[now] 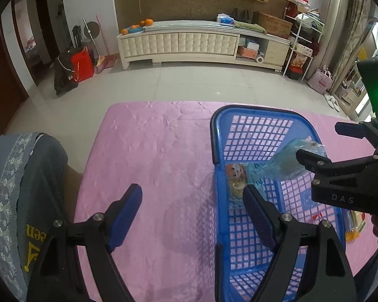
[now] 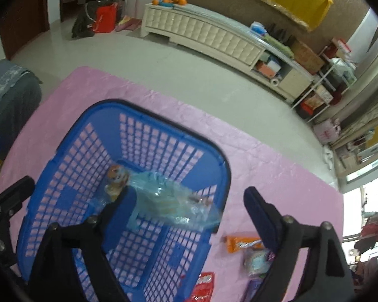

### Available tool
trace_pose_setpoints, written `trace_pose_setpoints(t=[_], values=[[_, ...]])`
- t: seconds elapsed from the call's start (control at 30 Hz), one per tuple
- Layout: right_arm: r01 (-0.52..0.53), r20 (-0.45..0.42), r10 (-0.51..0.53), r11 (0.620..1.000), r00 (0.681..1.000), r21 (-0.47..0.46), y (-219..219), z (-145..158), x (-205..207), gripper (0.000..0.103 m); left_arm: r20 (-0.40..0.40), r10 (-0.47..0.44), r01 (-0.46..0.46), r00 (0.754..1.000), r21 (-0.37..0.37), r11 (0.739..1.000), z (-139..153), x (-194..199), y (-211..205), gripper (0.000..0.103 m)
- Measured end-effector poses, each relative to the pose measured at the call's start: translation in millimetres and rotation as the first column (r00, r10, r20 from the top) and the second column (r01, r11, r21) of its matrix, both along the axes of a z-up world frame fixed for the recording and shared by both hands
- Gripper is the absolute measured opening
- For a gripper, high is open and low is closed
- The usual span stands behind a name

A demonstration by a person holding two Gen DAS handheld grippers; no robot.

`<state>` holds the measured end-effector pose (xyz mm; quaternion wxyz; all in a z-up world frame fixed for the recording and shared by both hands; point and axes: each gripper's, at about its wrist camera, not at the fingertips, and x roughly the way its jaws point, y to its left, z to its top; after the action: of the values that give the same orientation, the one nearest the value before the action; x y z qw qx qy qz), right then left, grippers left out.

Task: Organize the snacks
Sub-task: 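Carry the second bread packet into the basket and open the right tool, then move the left tool to the red sachet and grasp it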

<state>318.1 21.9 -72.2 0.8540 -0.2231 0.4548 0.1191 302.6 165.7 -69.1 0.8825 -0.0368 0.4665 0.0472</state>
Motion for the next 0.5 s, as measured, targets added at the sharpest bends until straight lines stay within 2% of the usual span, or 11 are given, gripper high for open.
trace_pose_setpoints(t=[0.23, 0.5], values=[[0.024, 0.027, -0.025, 0.998, 0.999, 0.058, -37.7, 17.7, -26.2, 0.091, 0.024, -0.012, 0.012, 1.000, 0.016, 1.000, 19.0, -24.0, -20.6, 0.082], [0.023, 0.033, -0.028, 0.991, 0.999, 0.132, -72.2, 41.5, -60.6, 0.091, 0.065, -0.028, 0.028, 0.997, -0.001, 1.000, 42.6, -48.9, -44.0, 0.082]])
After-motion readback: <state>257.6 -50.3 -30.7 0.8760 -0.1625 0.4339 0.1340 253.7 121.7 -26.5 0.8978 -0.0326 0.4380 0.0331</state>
